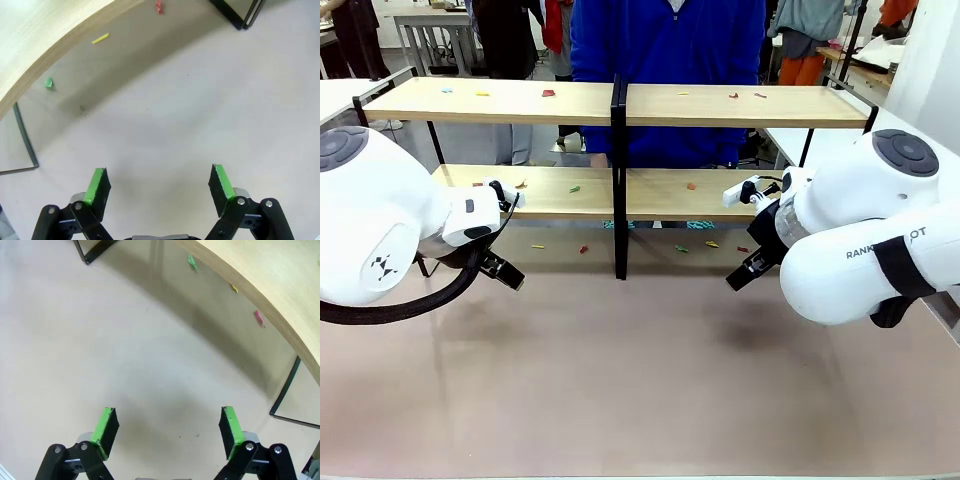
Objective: Clean the shelves.
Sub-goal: Pick up the Duster when the human hands it over.
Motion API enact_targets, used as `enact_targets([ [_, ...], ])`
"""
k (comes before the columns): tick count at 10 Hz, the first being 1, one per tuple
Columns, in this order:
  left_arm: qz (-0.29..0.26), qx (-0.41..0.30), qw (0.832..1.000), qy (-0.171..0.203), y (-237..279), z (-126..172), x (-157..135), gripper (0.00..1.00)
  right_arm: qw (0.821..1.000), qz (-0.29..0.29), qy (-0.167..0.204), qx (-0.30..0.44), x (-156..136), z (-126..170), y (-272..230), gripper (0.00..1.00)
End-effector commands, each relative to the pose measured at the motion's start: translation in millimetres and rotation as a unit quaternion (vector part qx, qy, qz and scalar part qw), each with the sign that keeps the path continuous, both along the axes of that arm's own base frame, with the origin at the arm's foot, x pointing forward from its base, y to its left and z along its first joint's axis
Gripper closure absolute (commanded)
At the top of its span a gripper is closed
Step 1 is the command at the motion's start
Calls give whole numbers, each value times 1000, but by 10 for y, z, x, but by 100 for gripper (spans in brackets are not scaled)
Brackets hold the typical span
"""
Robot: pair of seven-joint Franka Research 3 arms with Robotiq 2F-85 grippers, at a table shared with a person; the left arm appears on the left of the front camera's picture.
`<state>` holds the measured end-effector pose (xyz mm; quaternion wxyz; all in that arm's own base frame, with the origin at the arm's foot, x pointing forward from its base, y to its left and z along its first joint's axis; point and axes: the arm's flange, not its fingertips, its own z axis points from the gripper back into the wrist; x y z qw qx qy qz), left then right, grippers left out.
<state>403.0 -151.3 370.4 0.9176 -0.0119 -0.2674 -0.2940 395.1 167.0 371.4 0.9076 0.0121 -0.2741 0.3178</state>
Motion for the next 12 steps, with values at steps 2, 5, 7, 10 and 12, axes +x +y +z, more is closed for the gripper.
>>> enact_targets([
  [2, -38, -41, 998, 37, 215, 423, -246, 0, 999, 22, 39, 24, -225, 434, -92, 0],
  [5, -78, -154, 985, 26, 662, 1560, -943, 0, 989, -71, 51, 120, -696, 1654, -444, 0],
  [7, -106, -234, 966, -31, 1133, 2076, -1369, 0, 979, -93, 21, 183, -918, 2263, -704, 0],
  [10, -27, -251, 955, -155, 1678, 2412, -1879, 0, 973, -102, -95, 184, -1241, 2886, -906, 0],
  [12, -14, -271, 942, -197, 1775, 2449, -1913, 0, 968, -109, -130, 182, -1252, 3072, -905, 0],
])
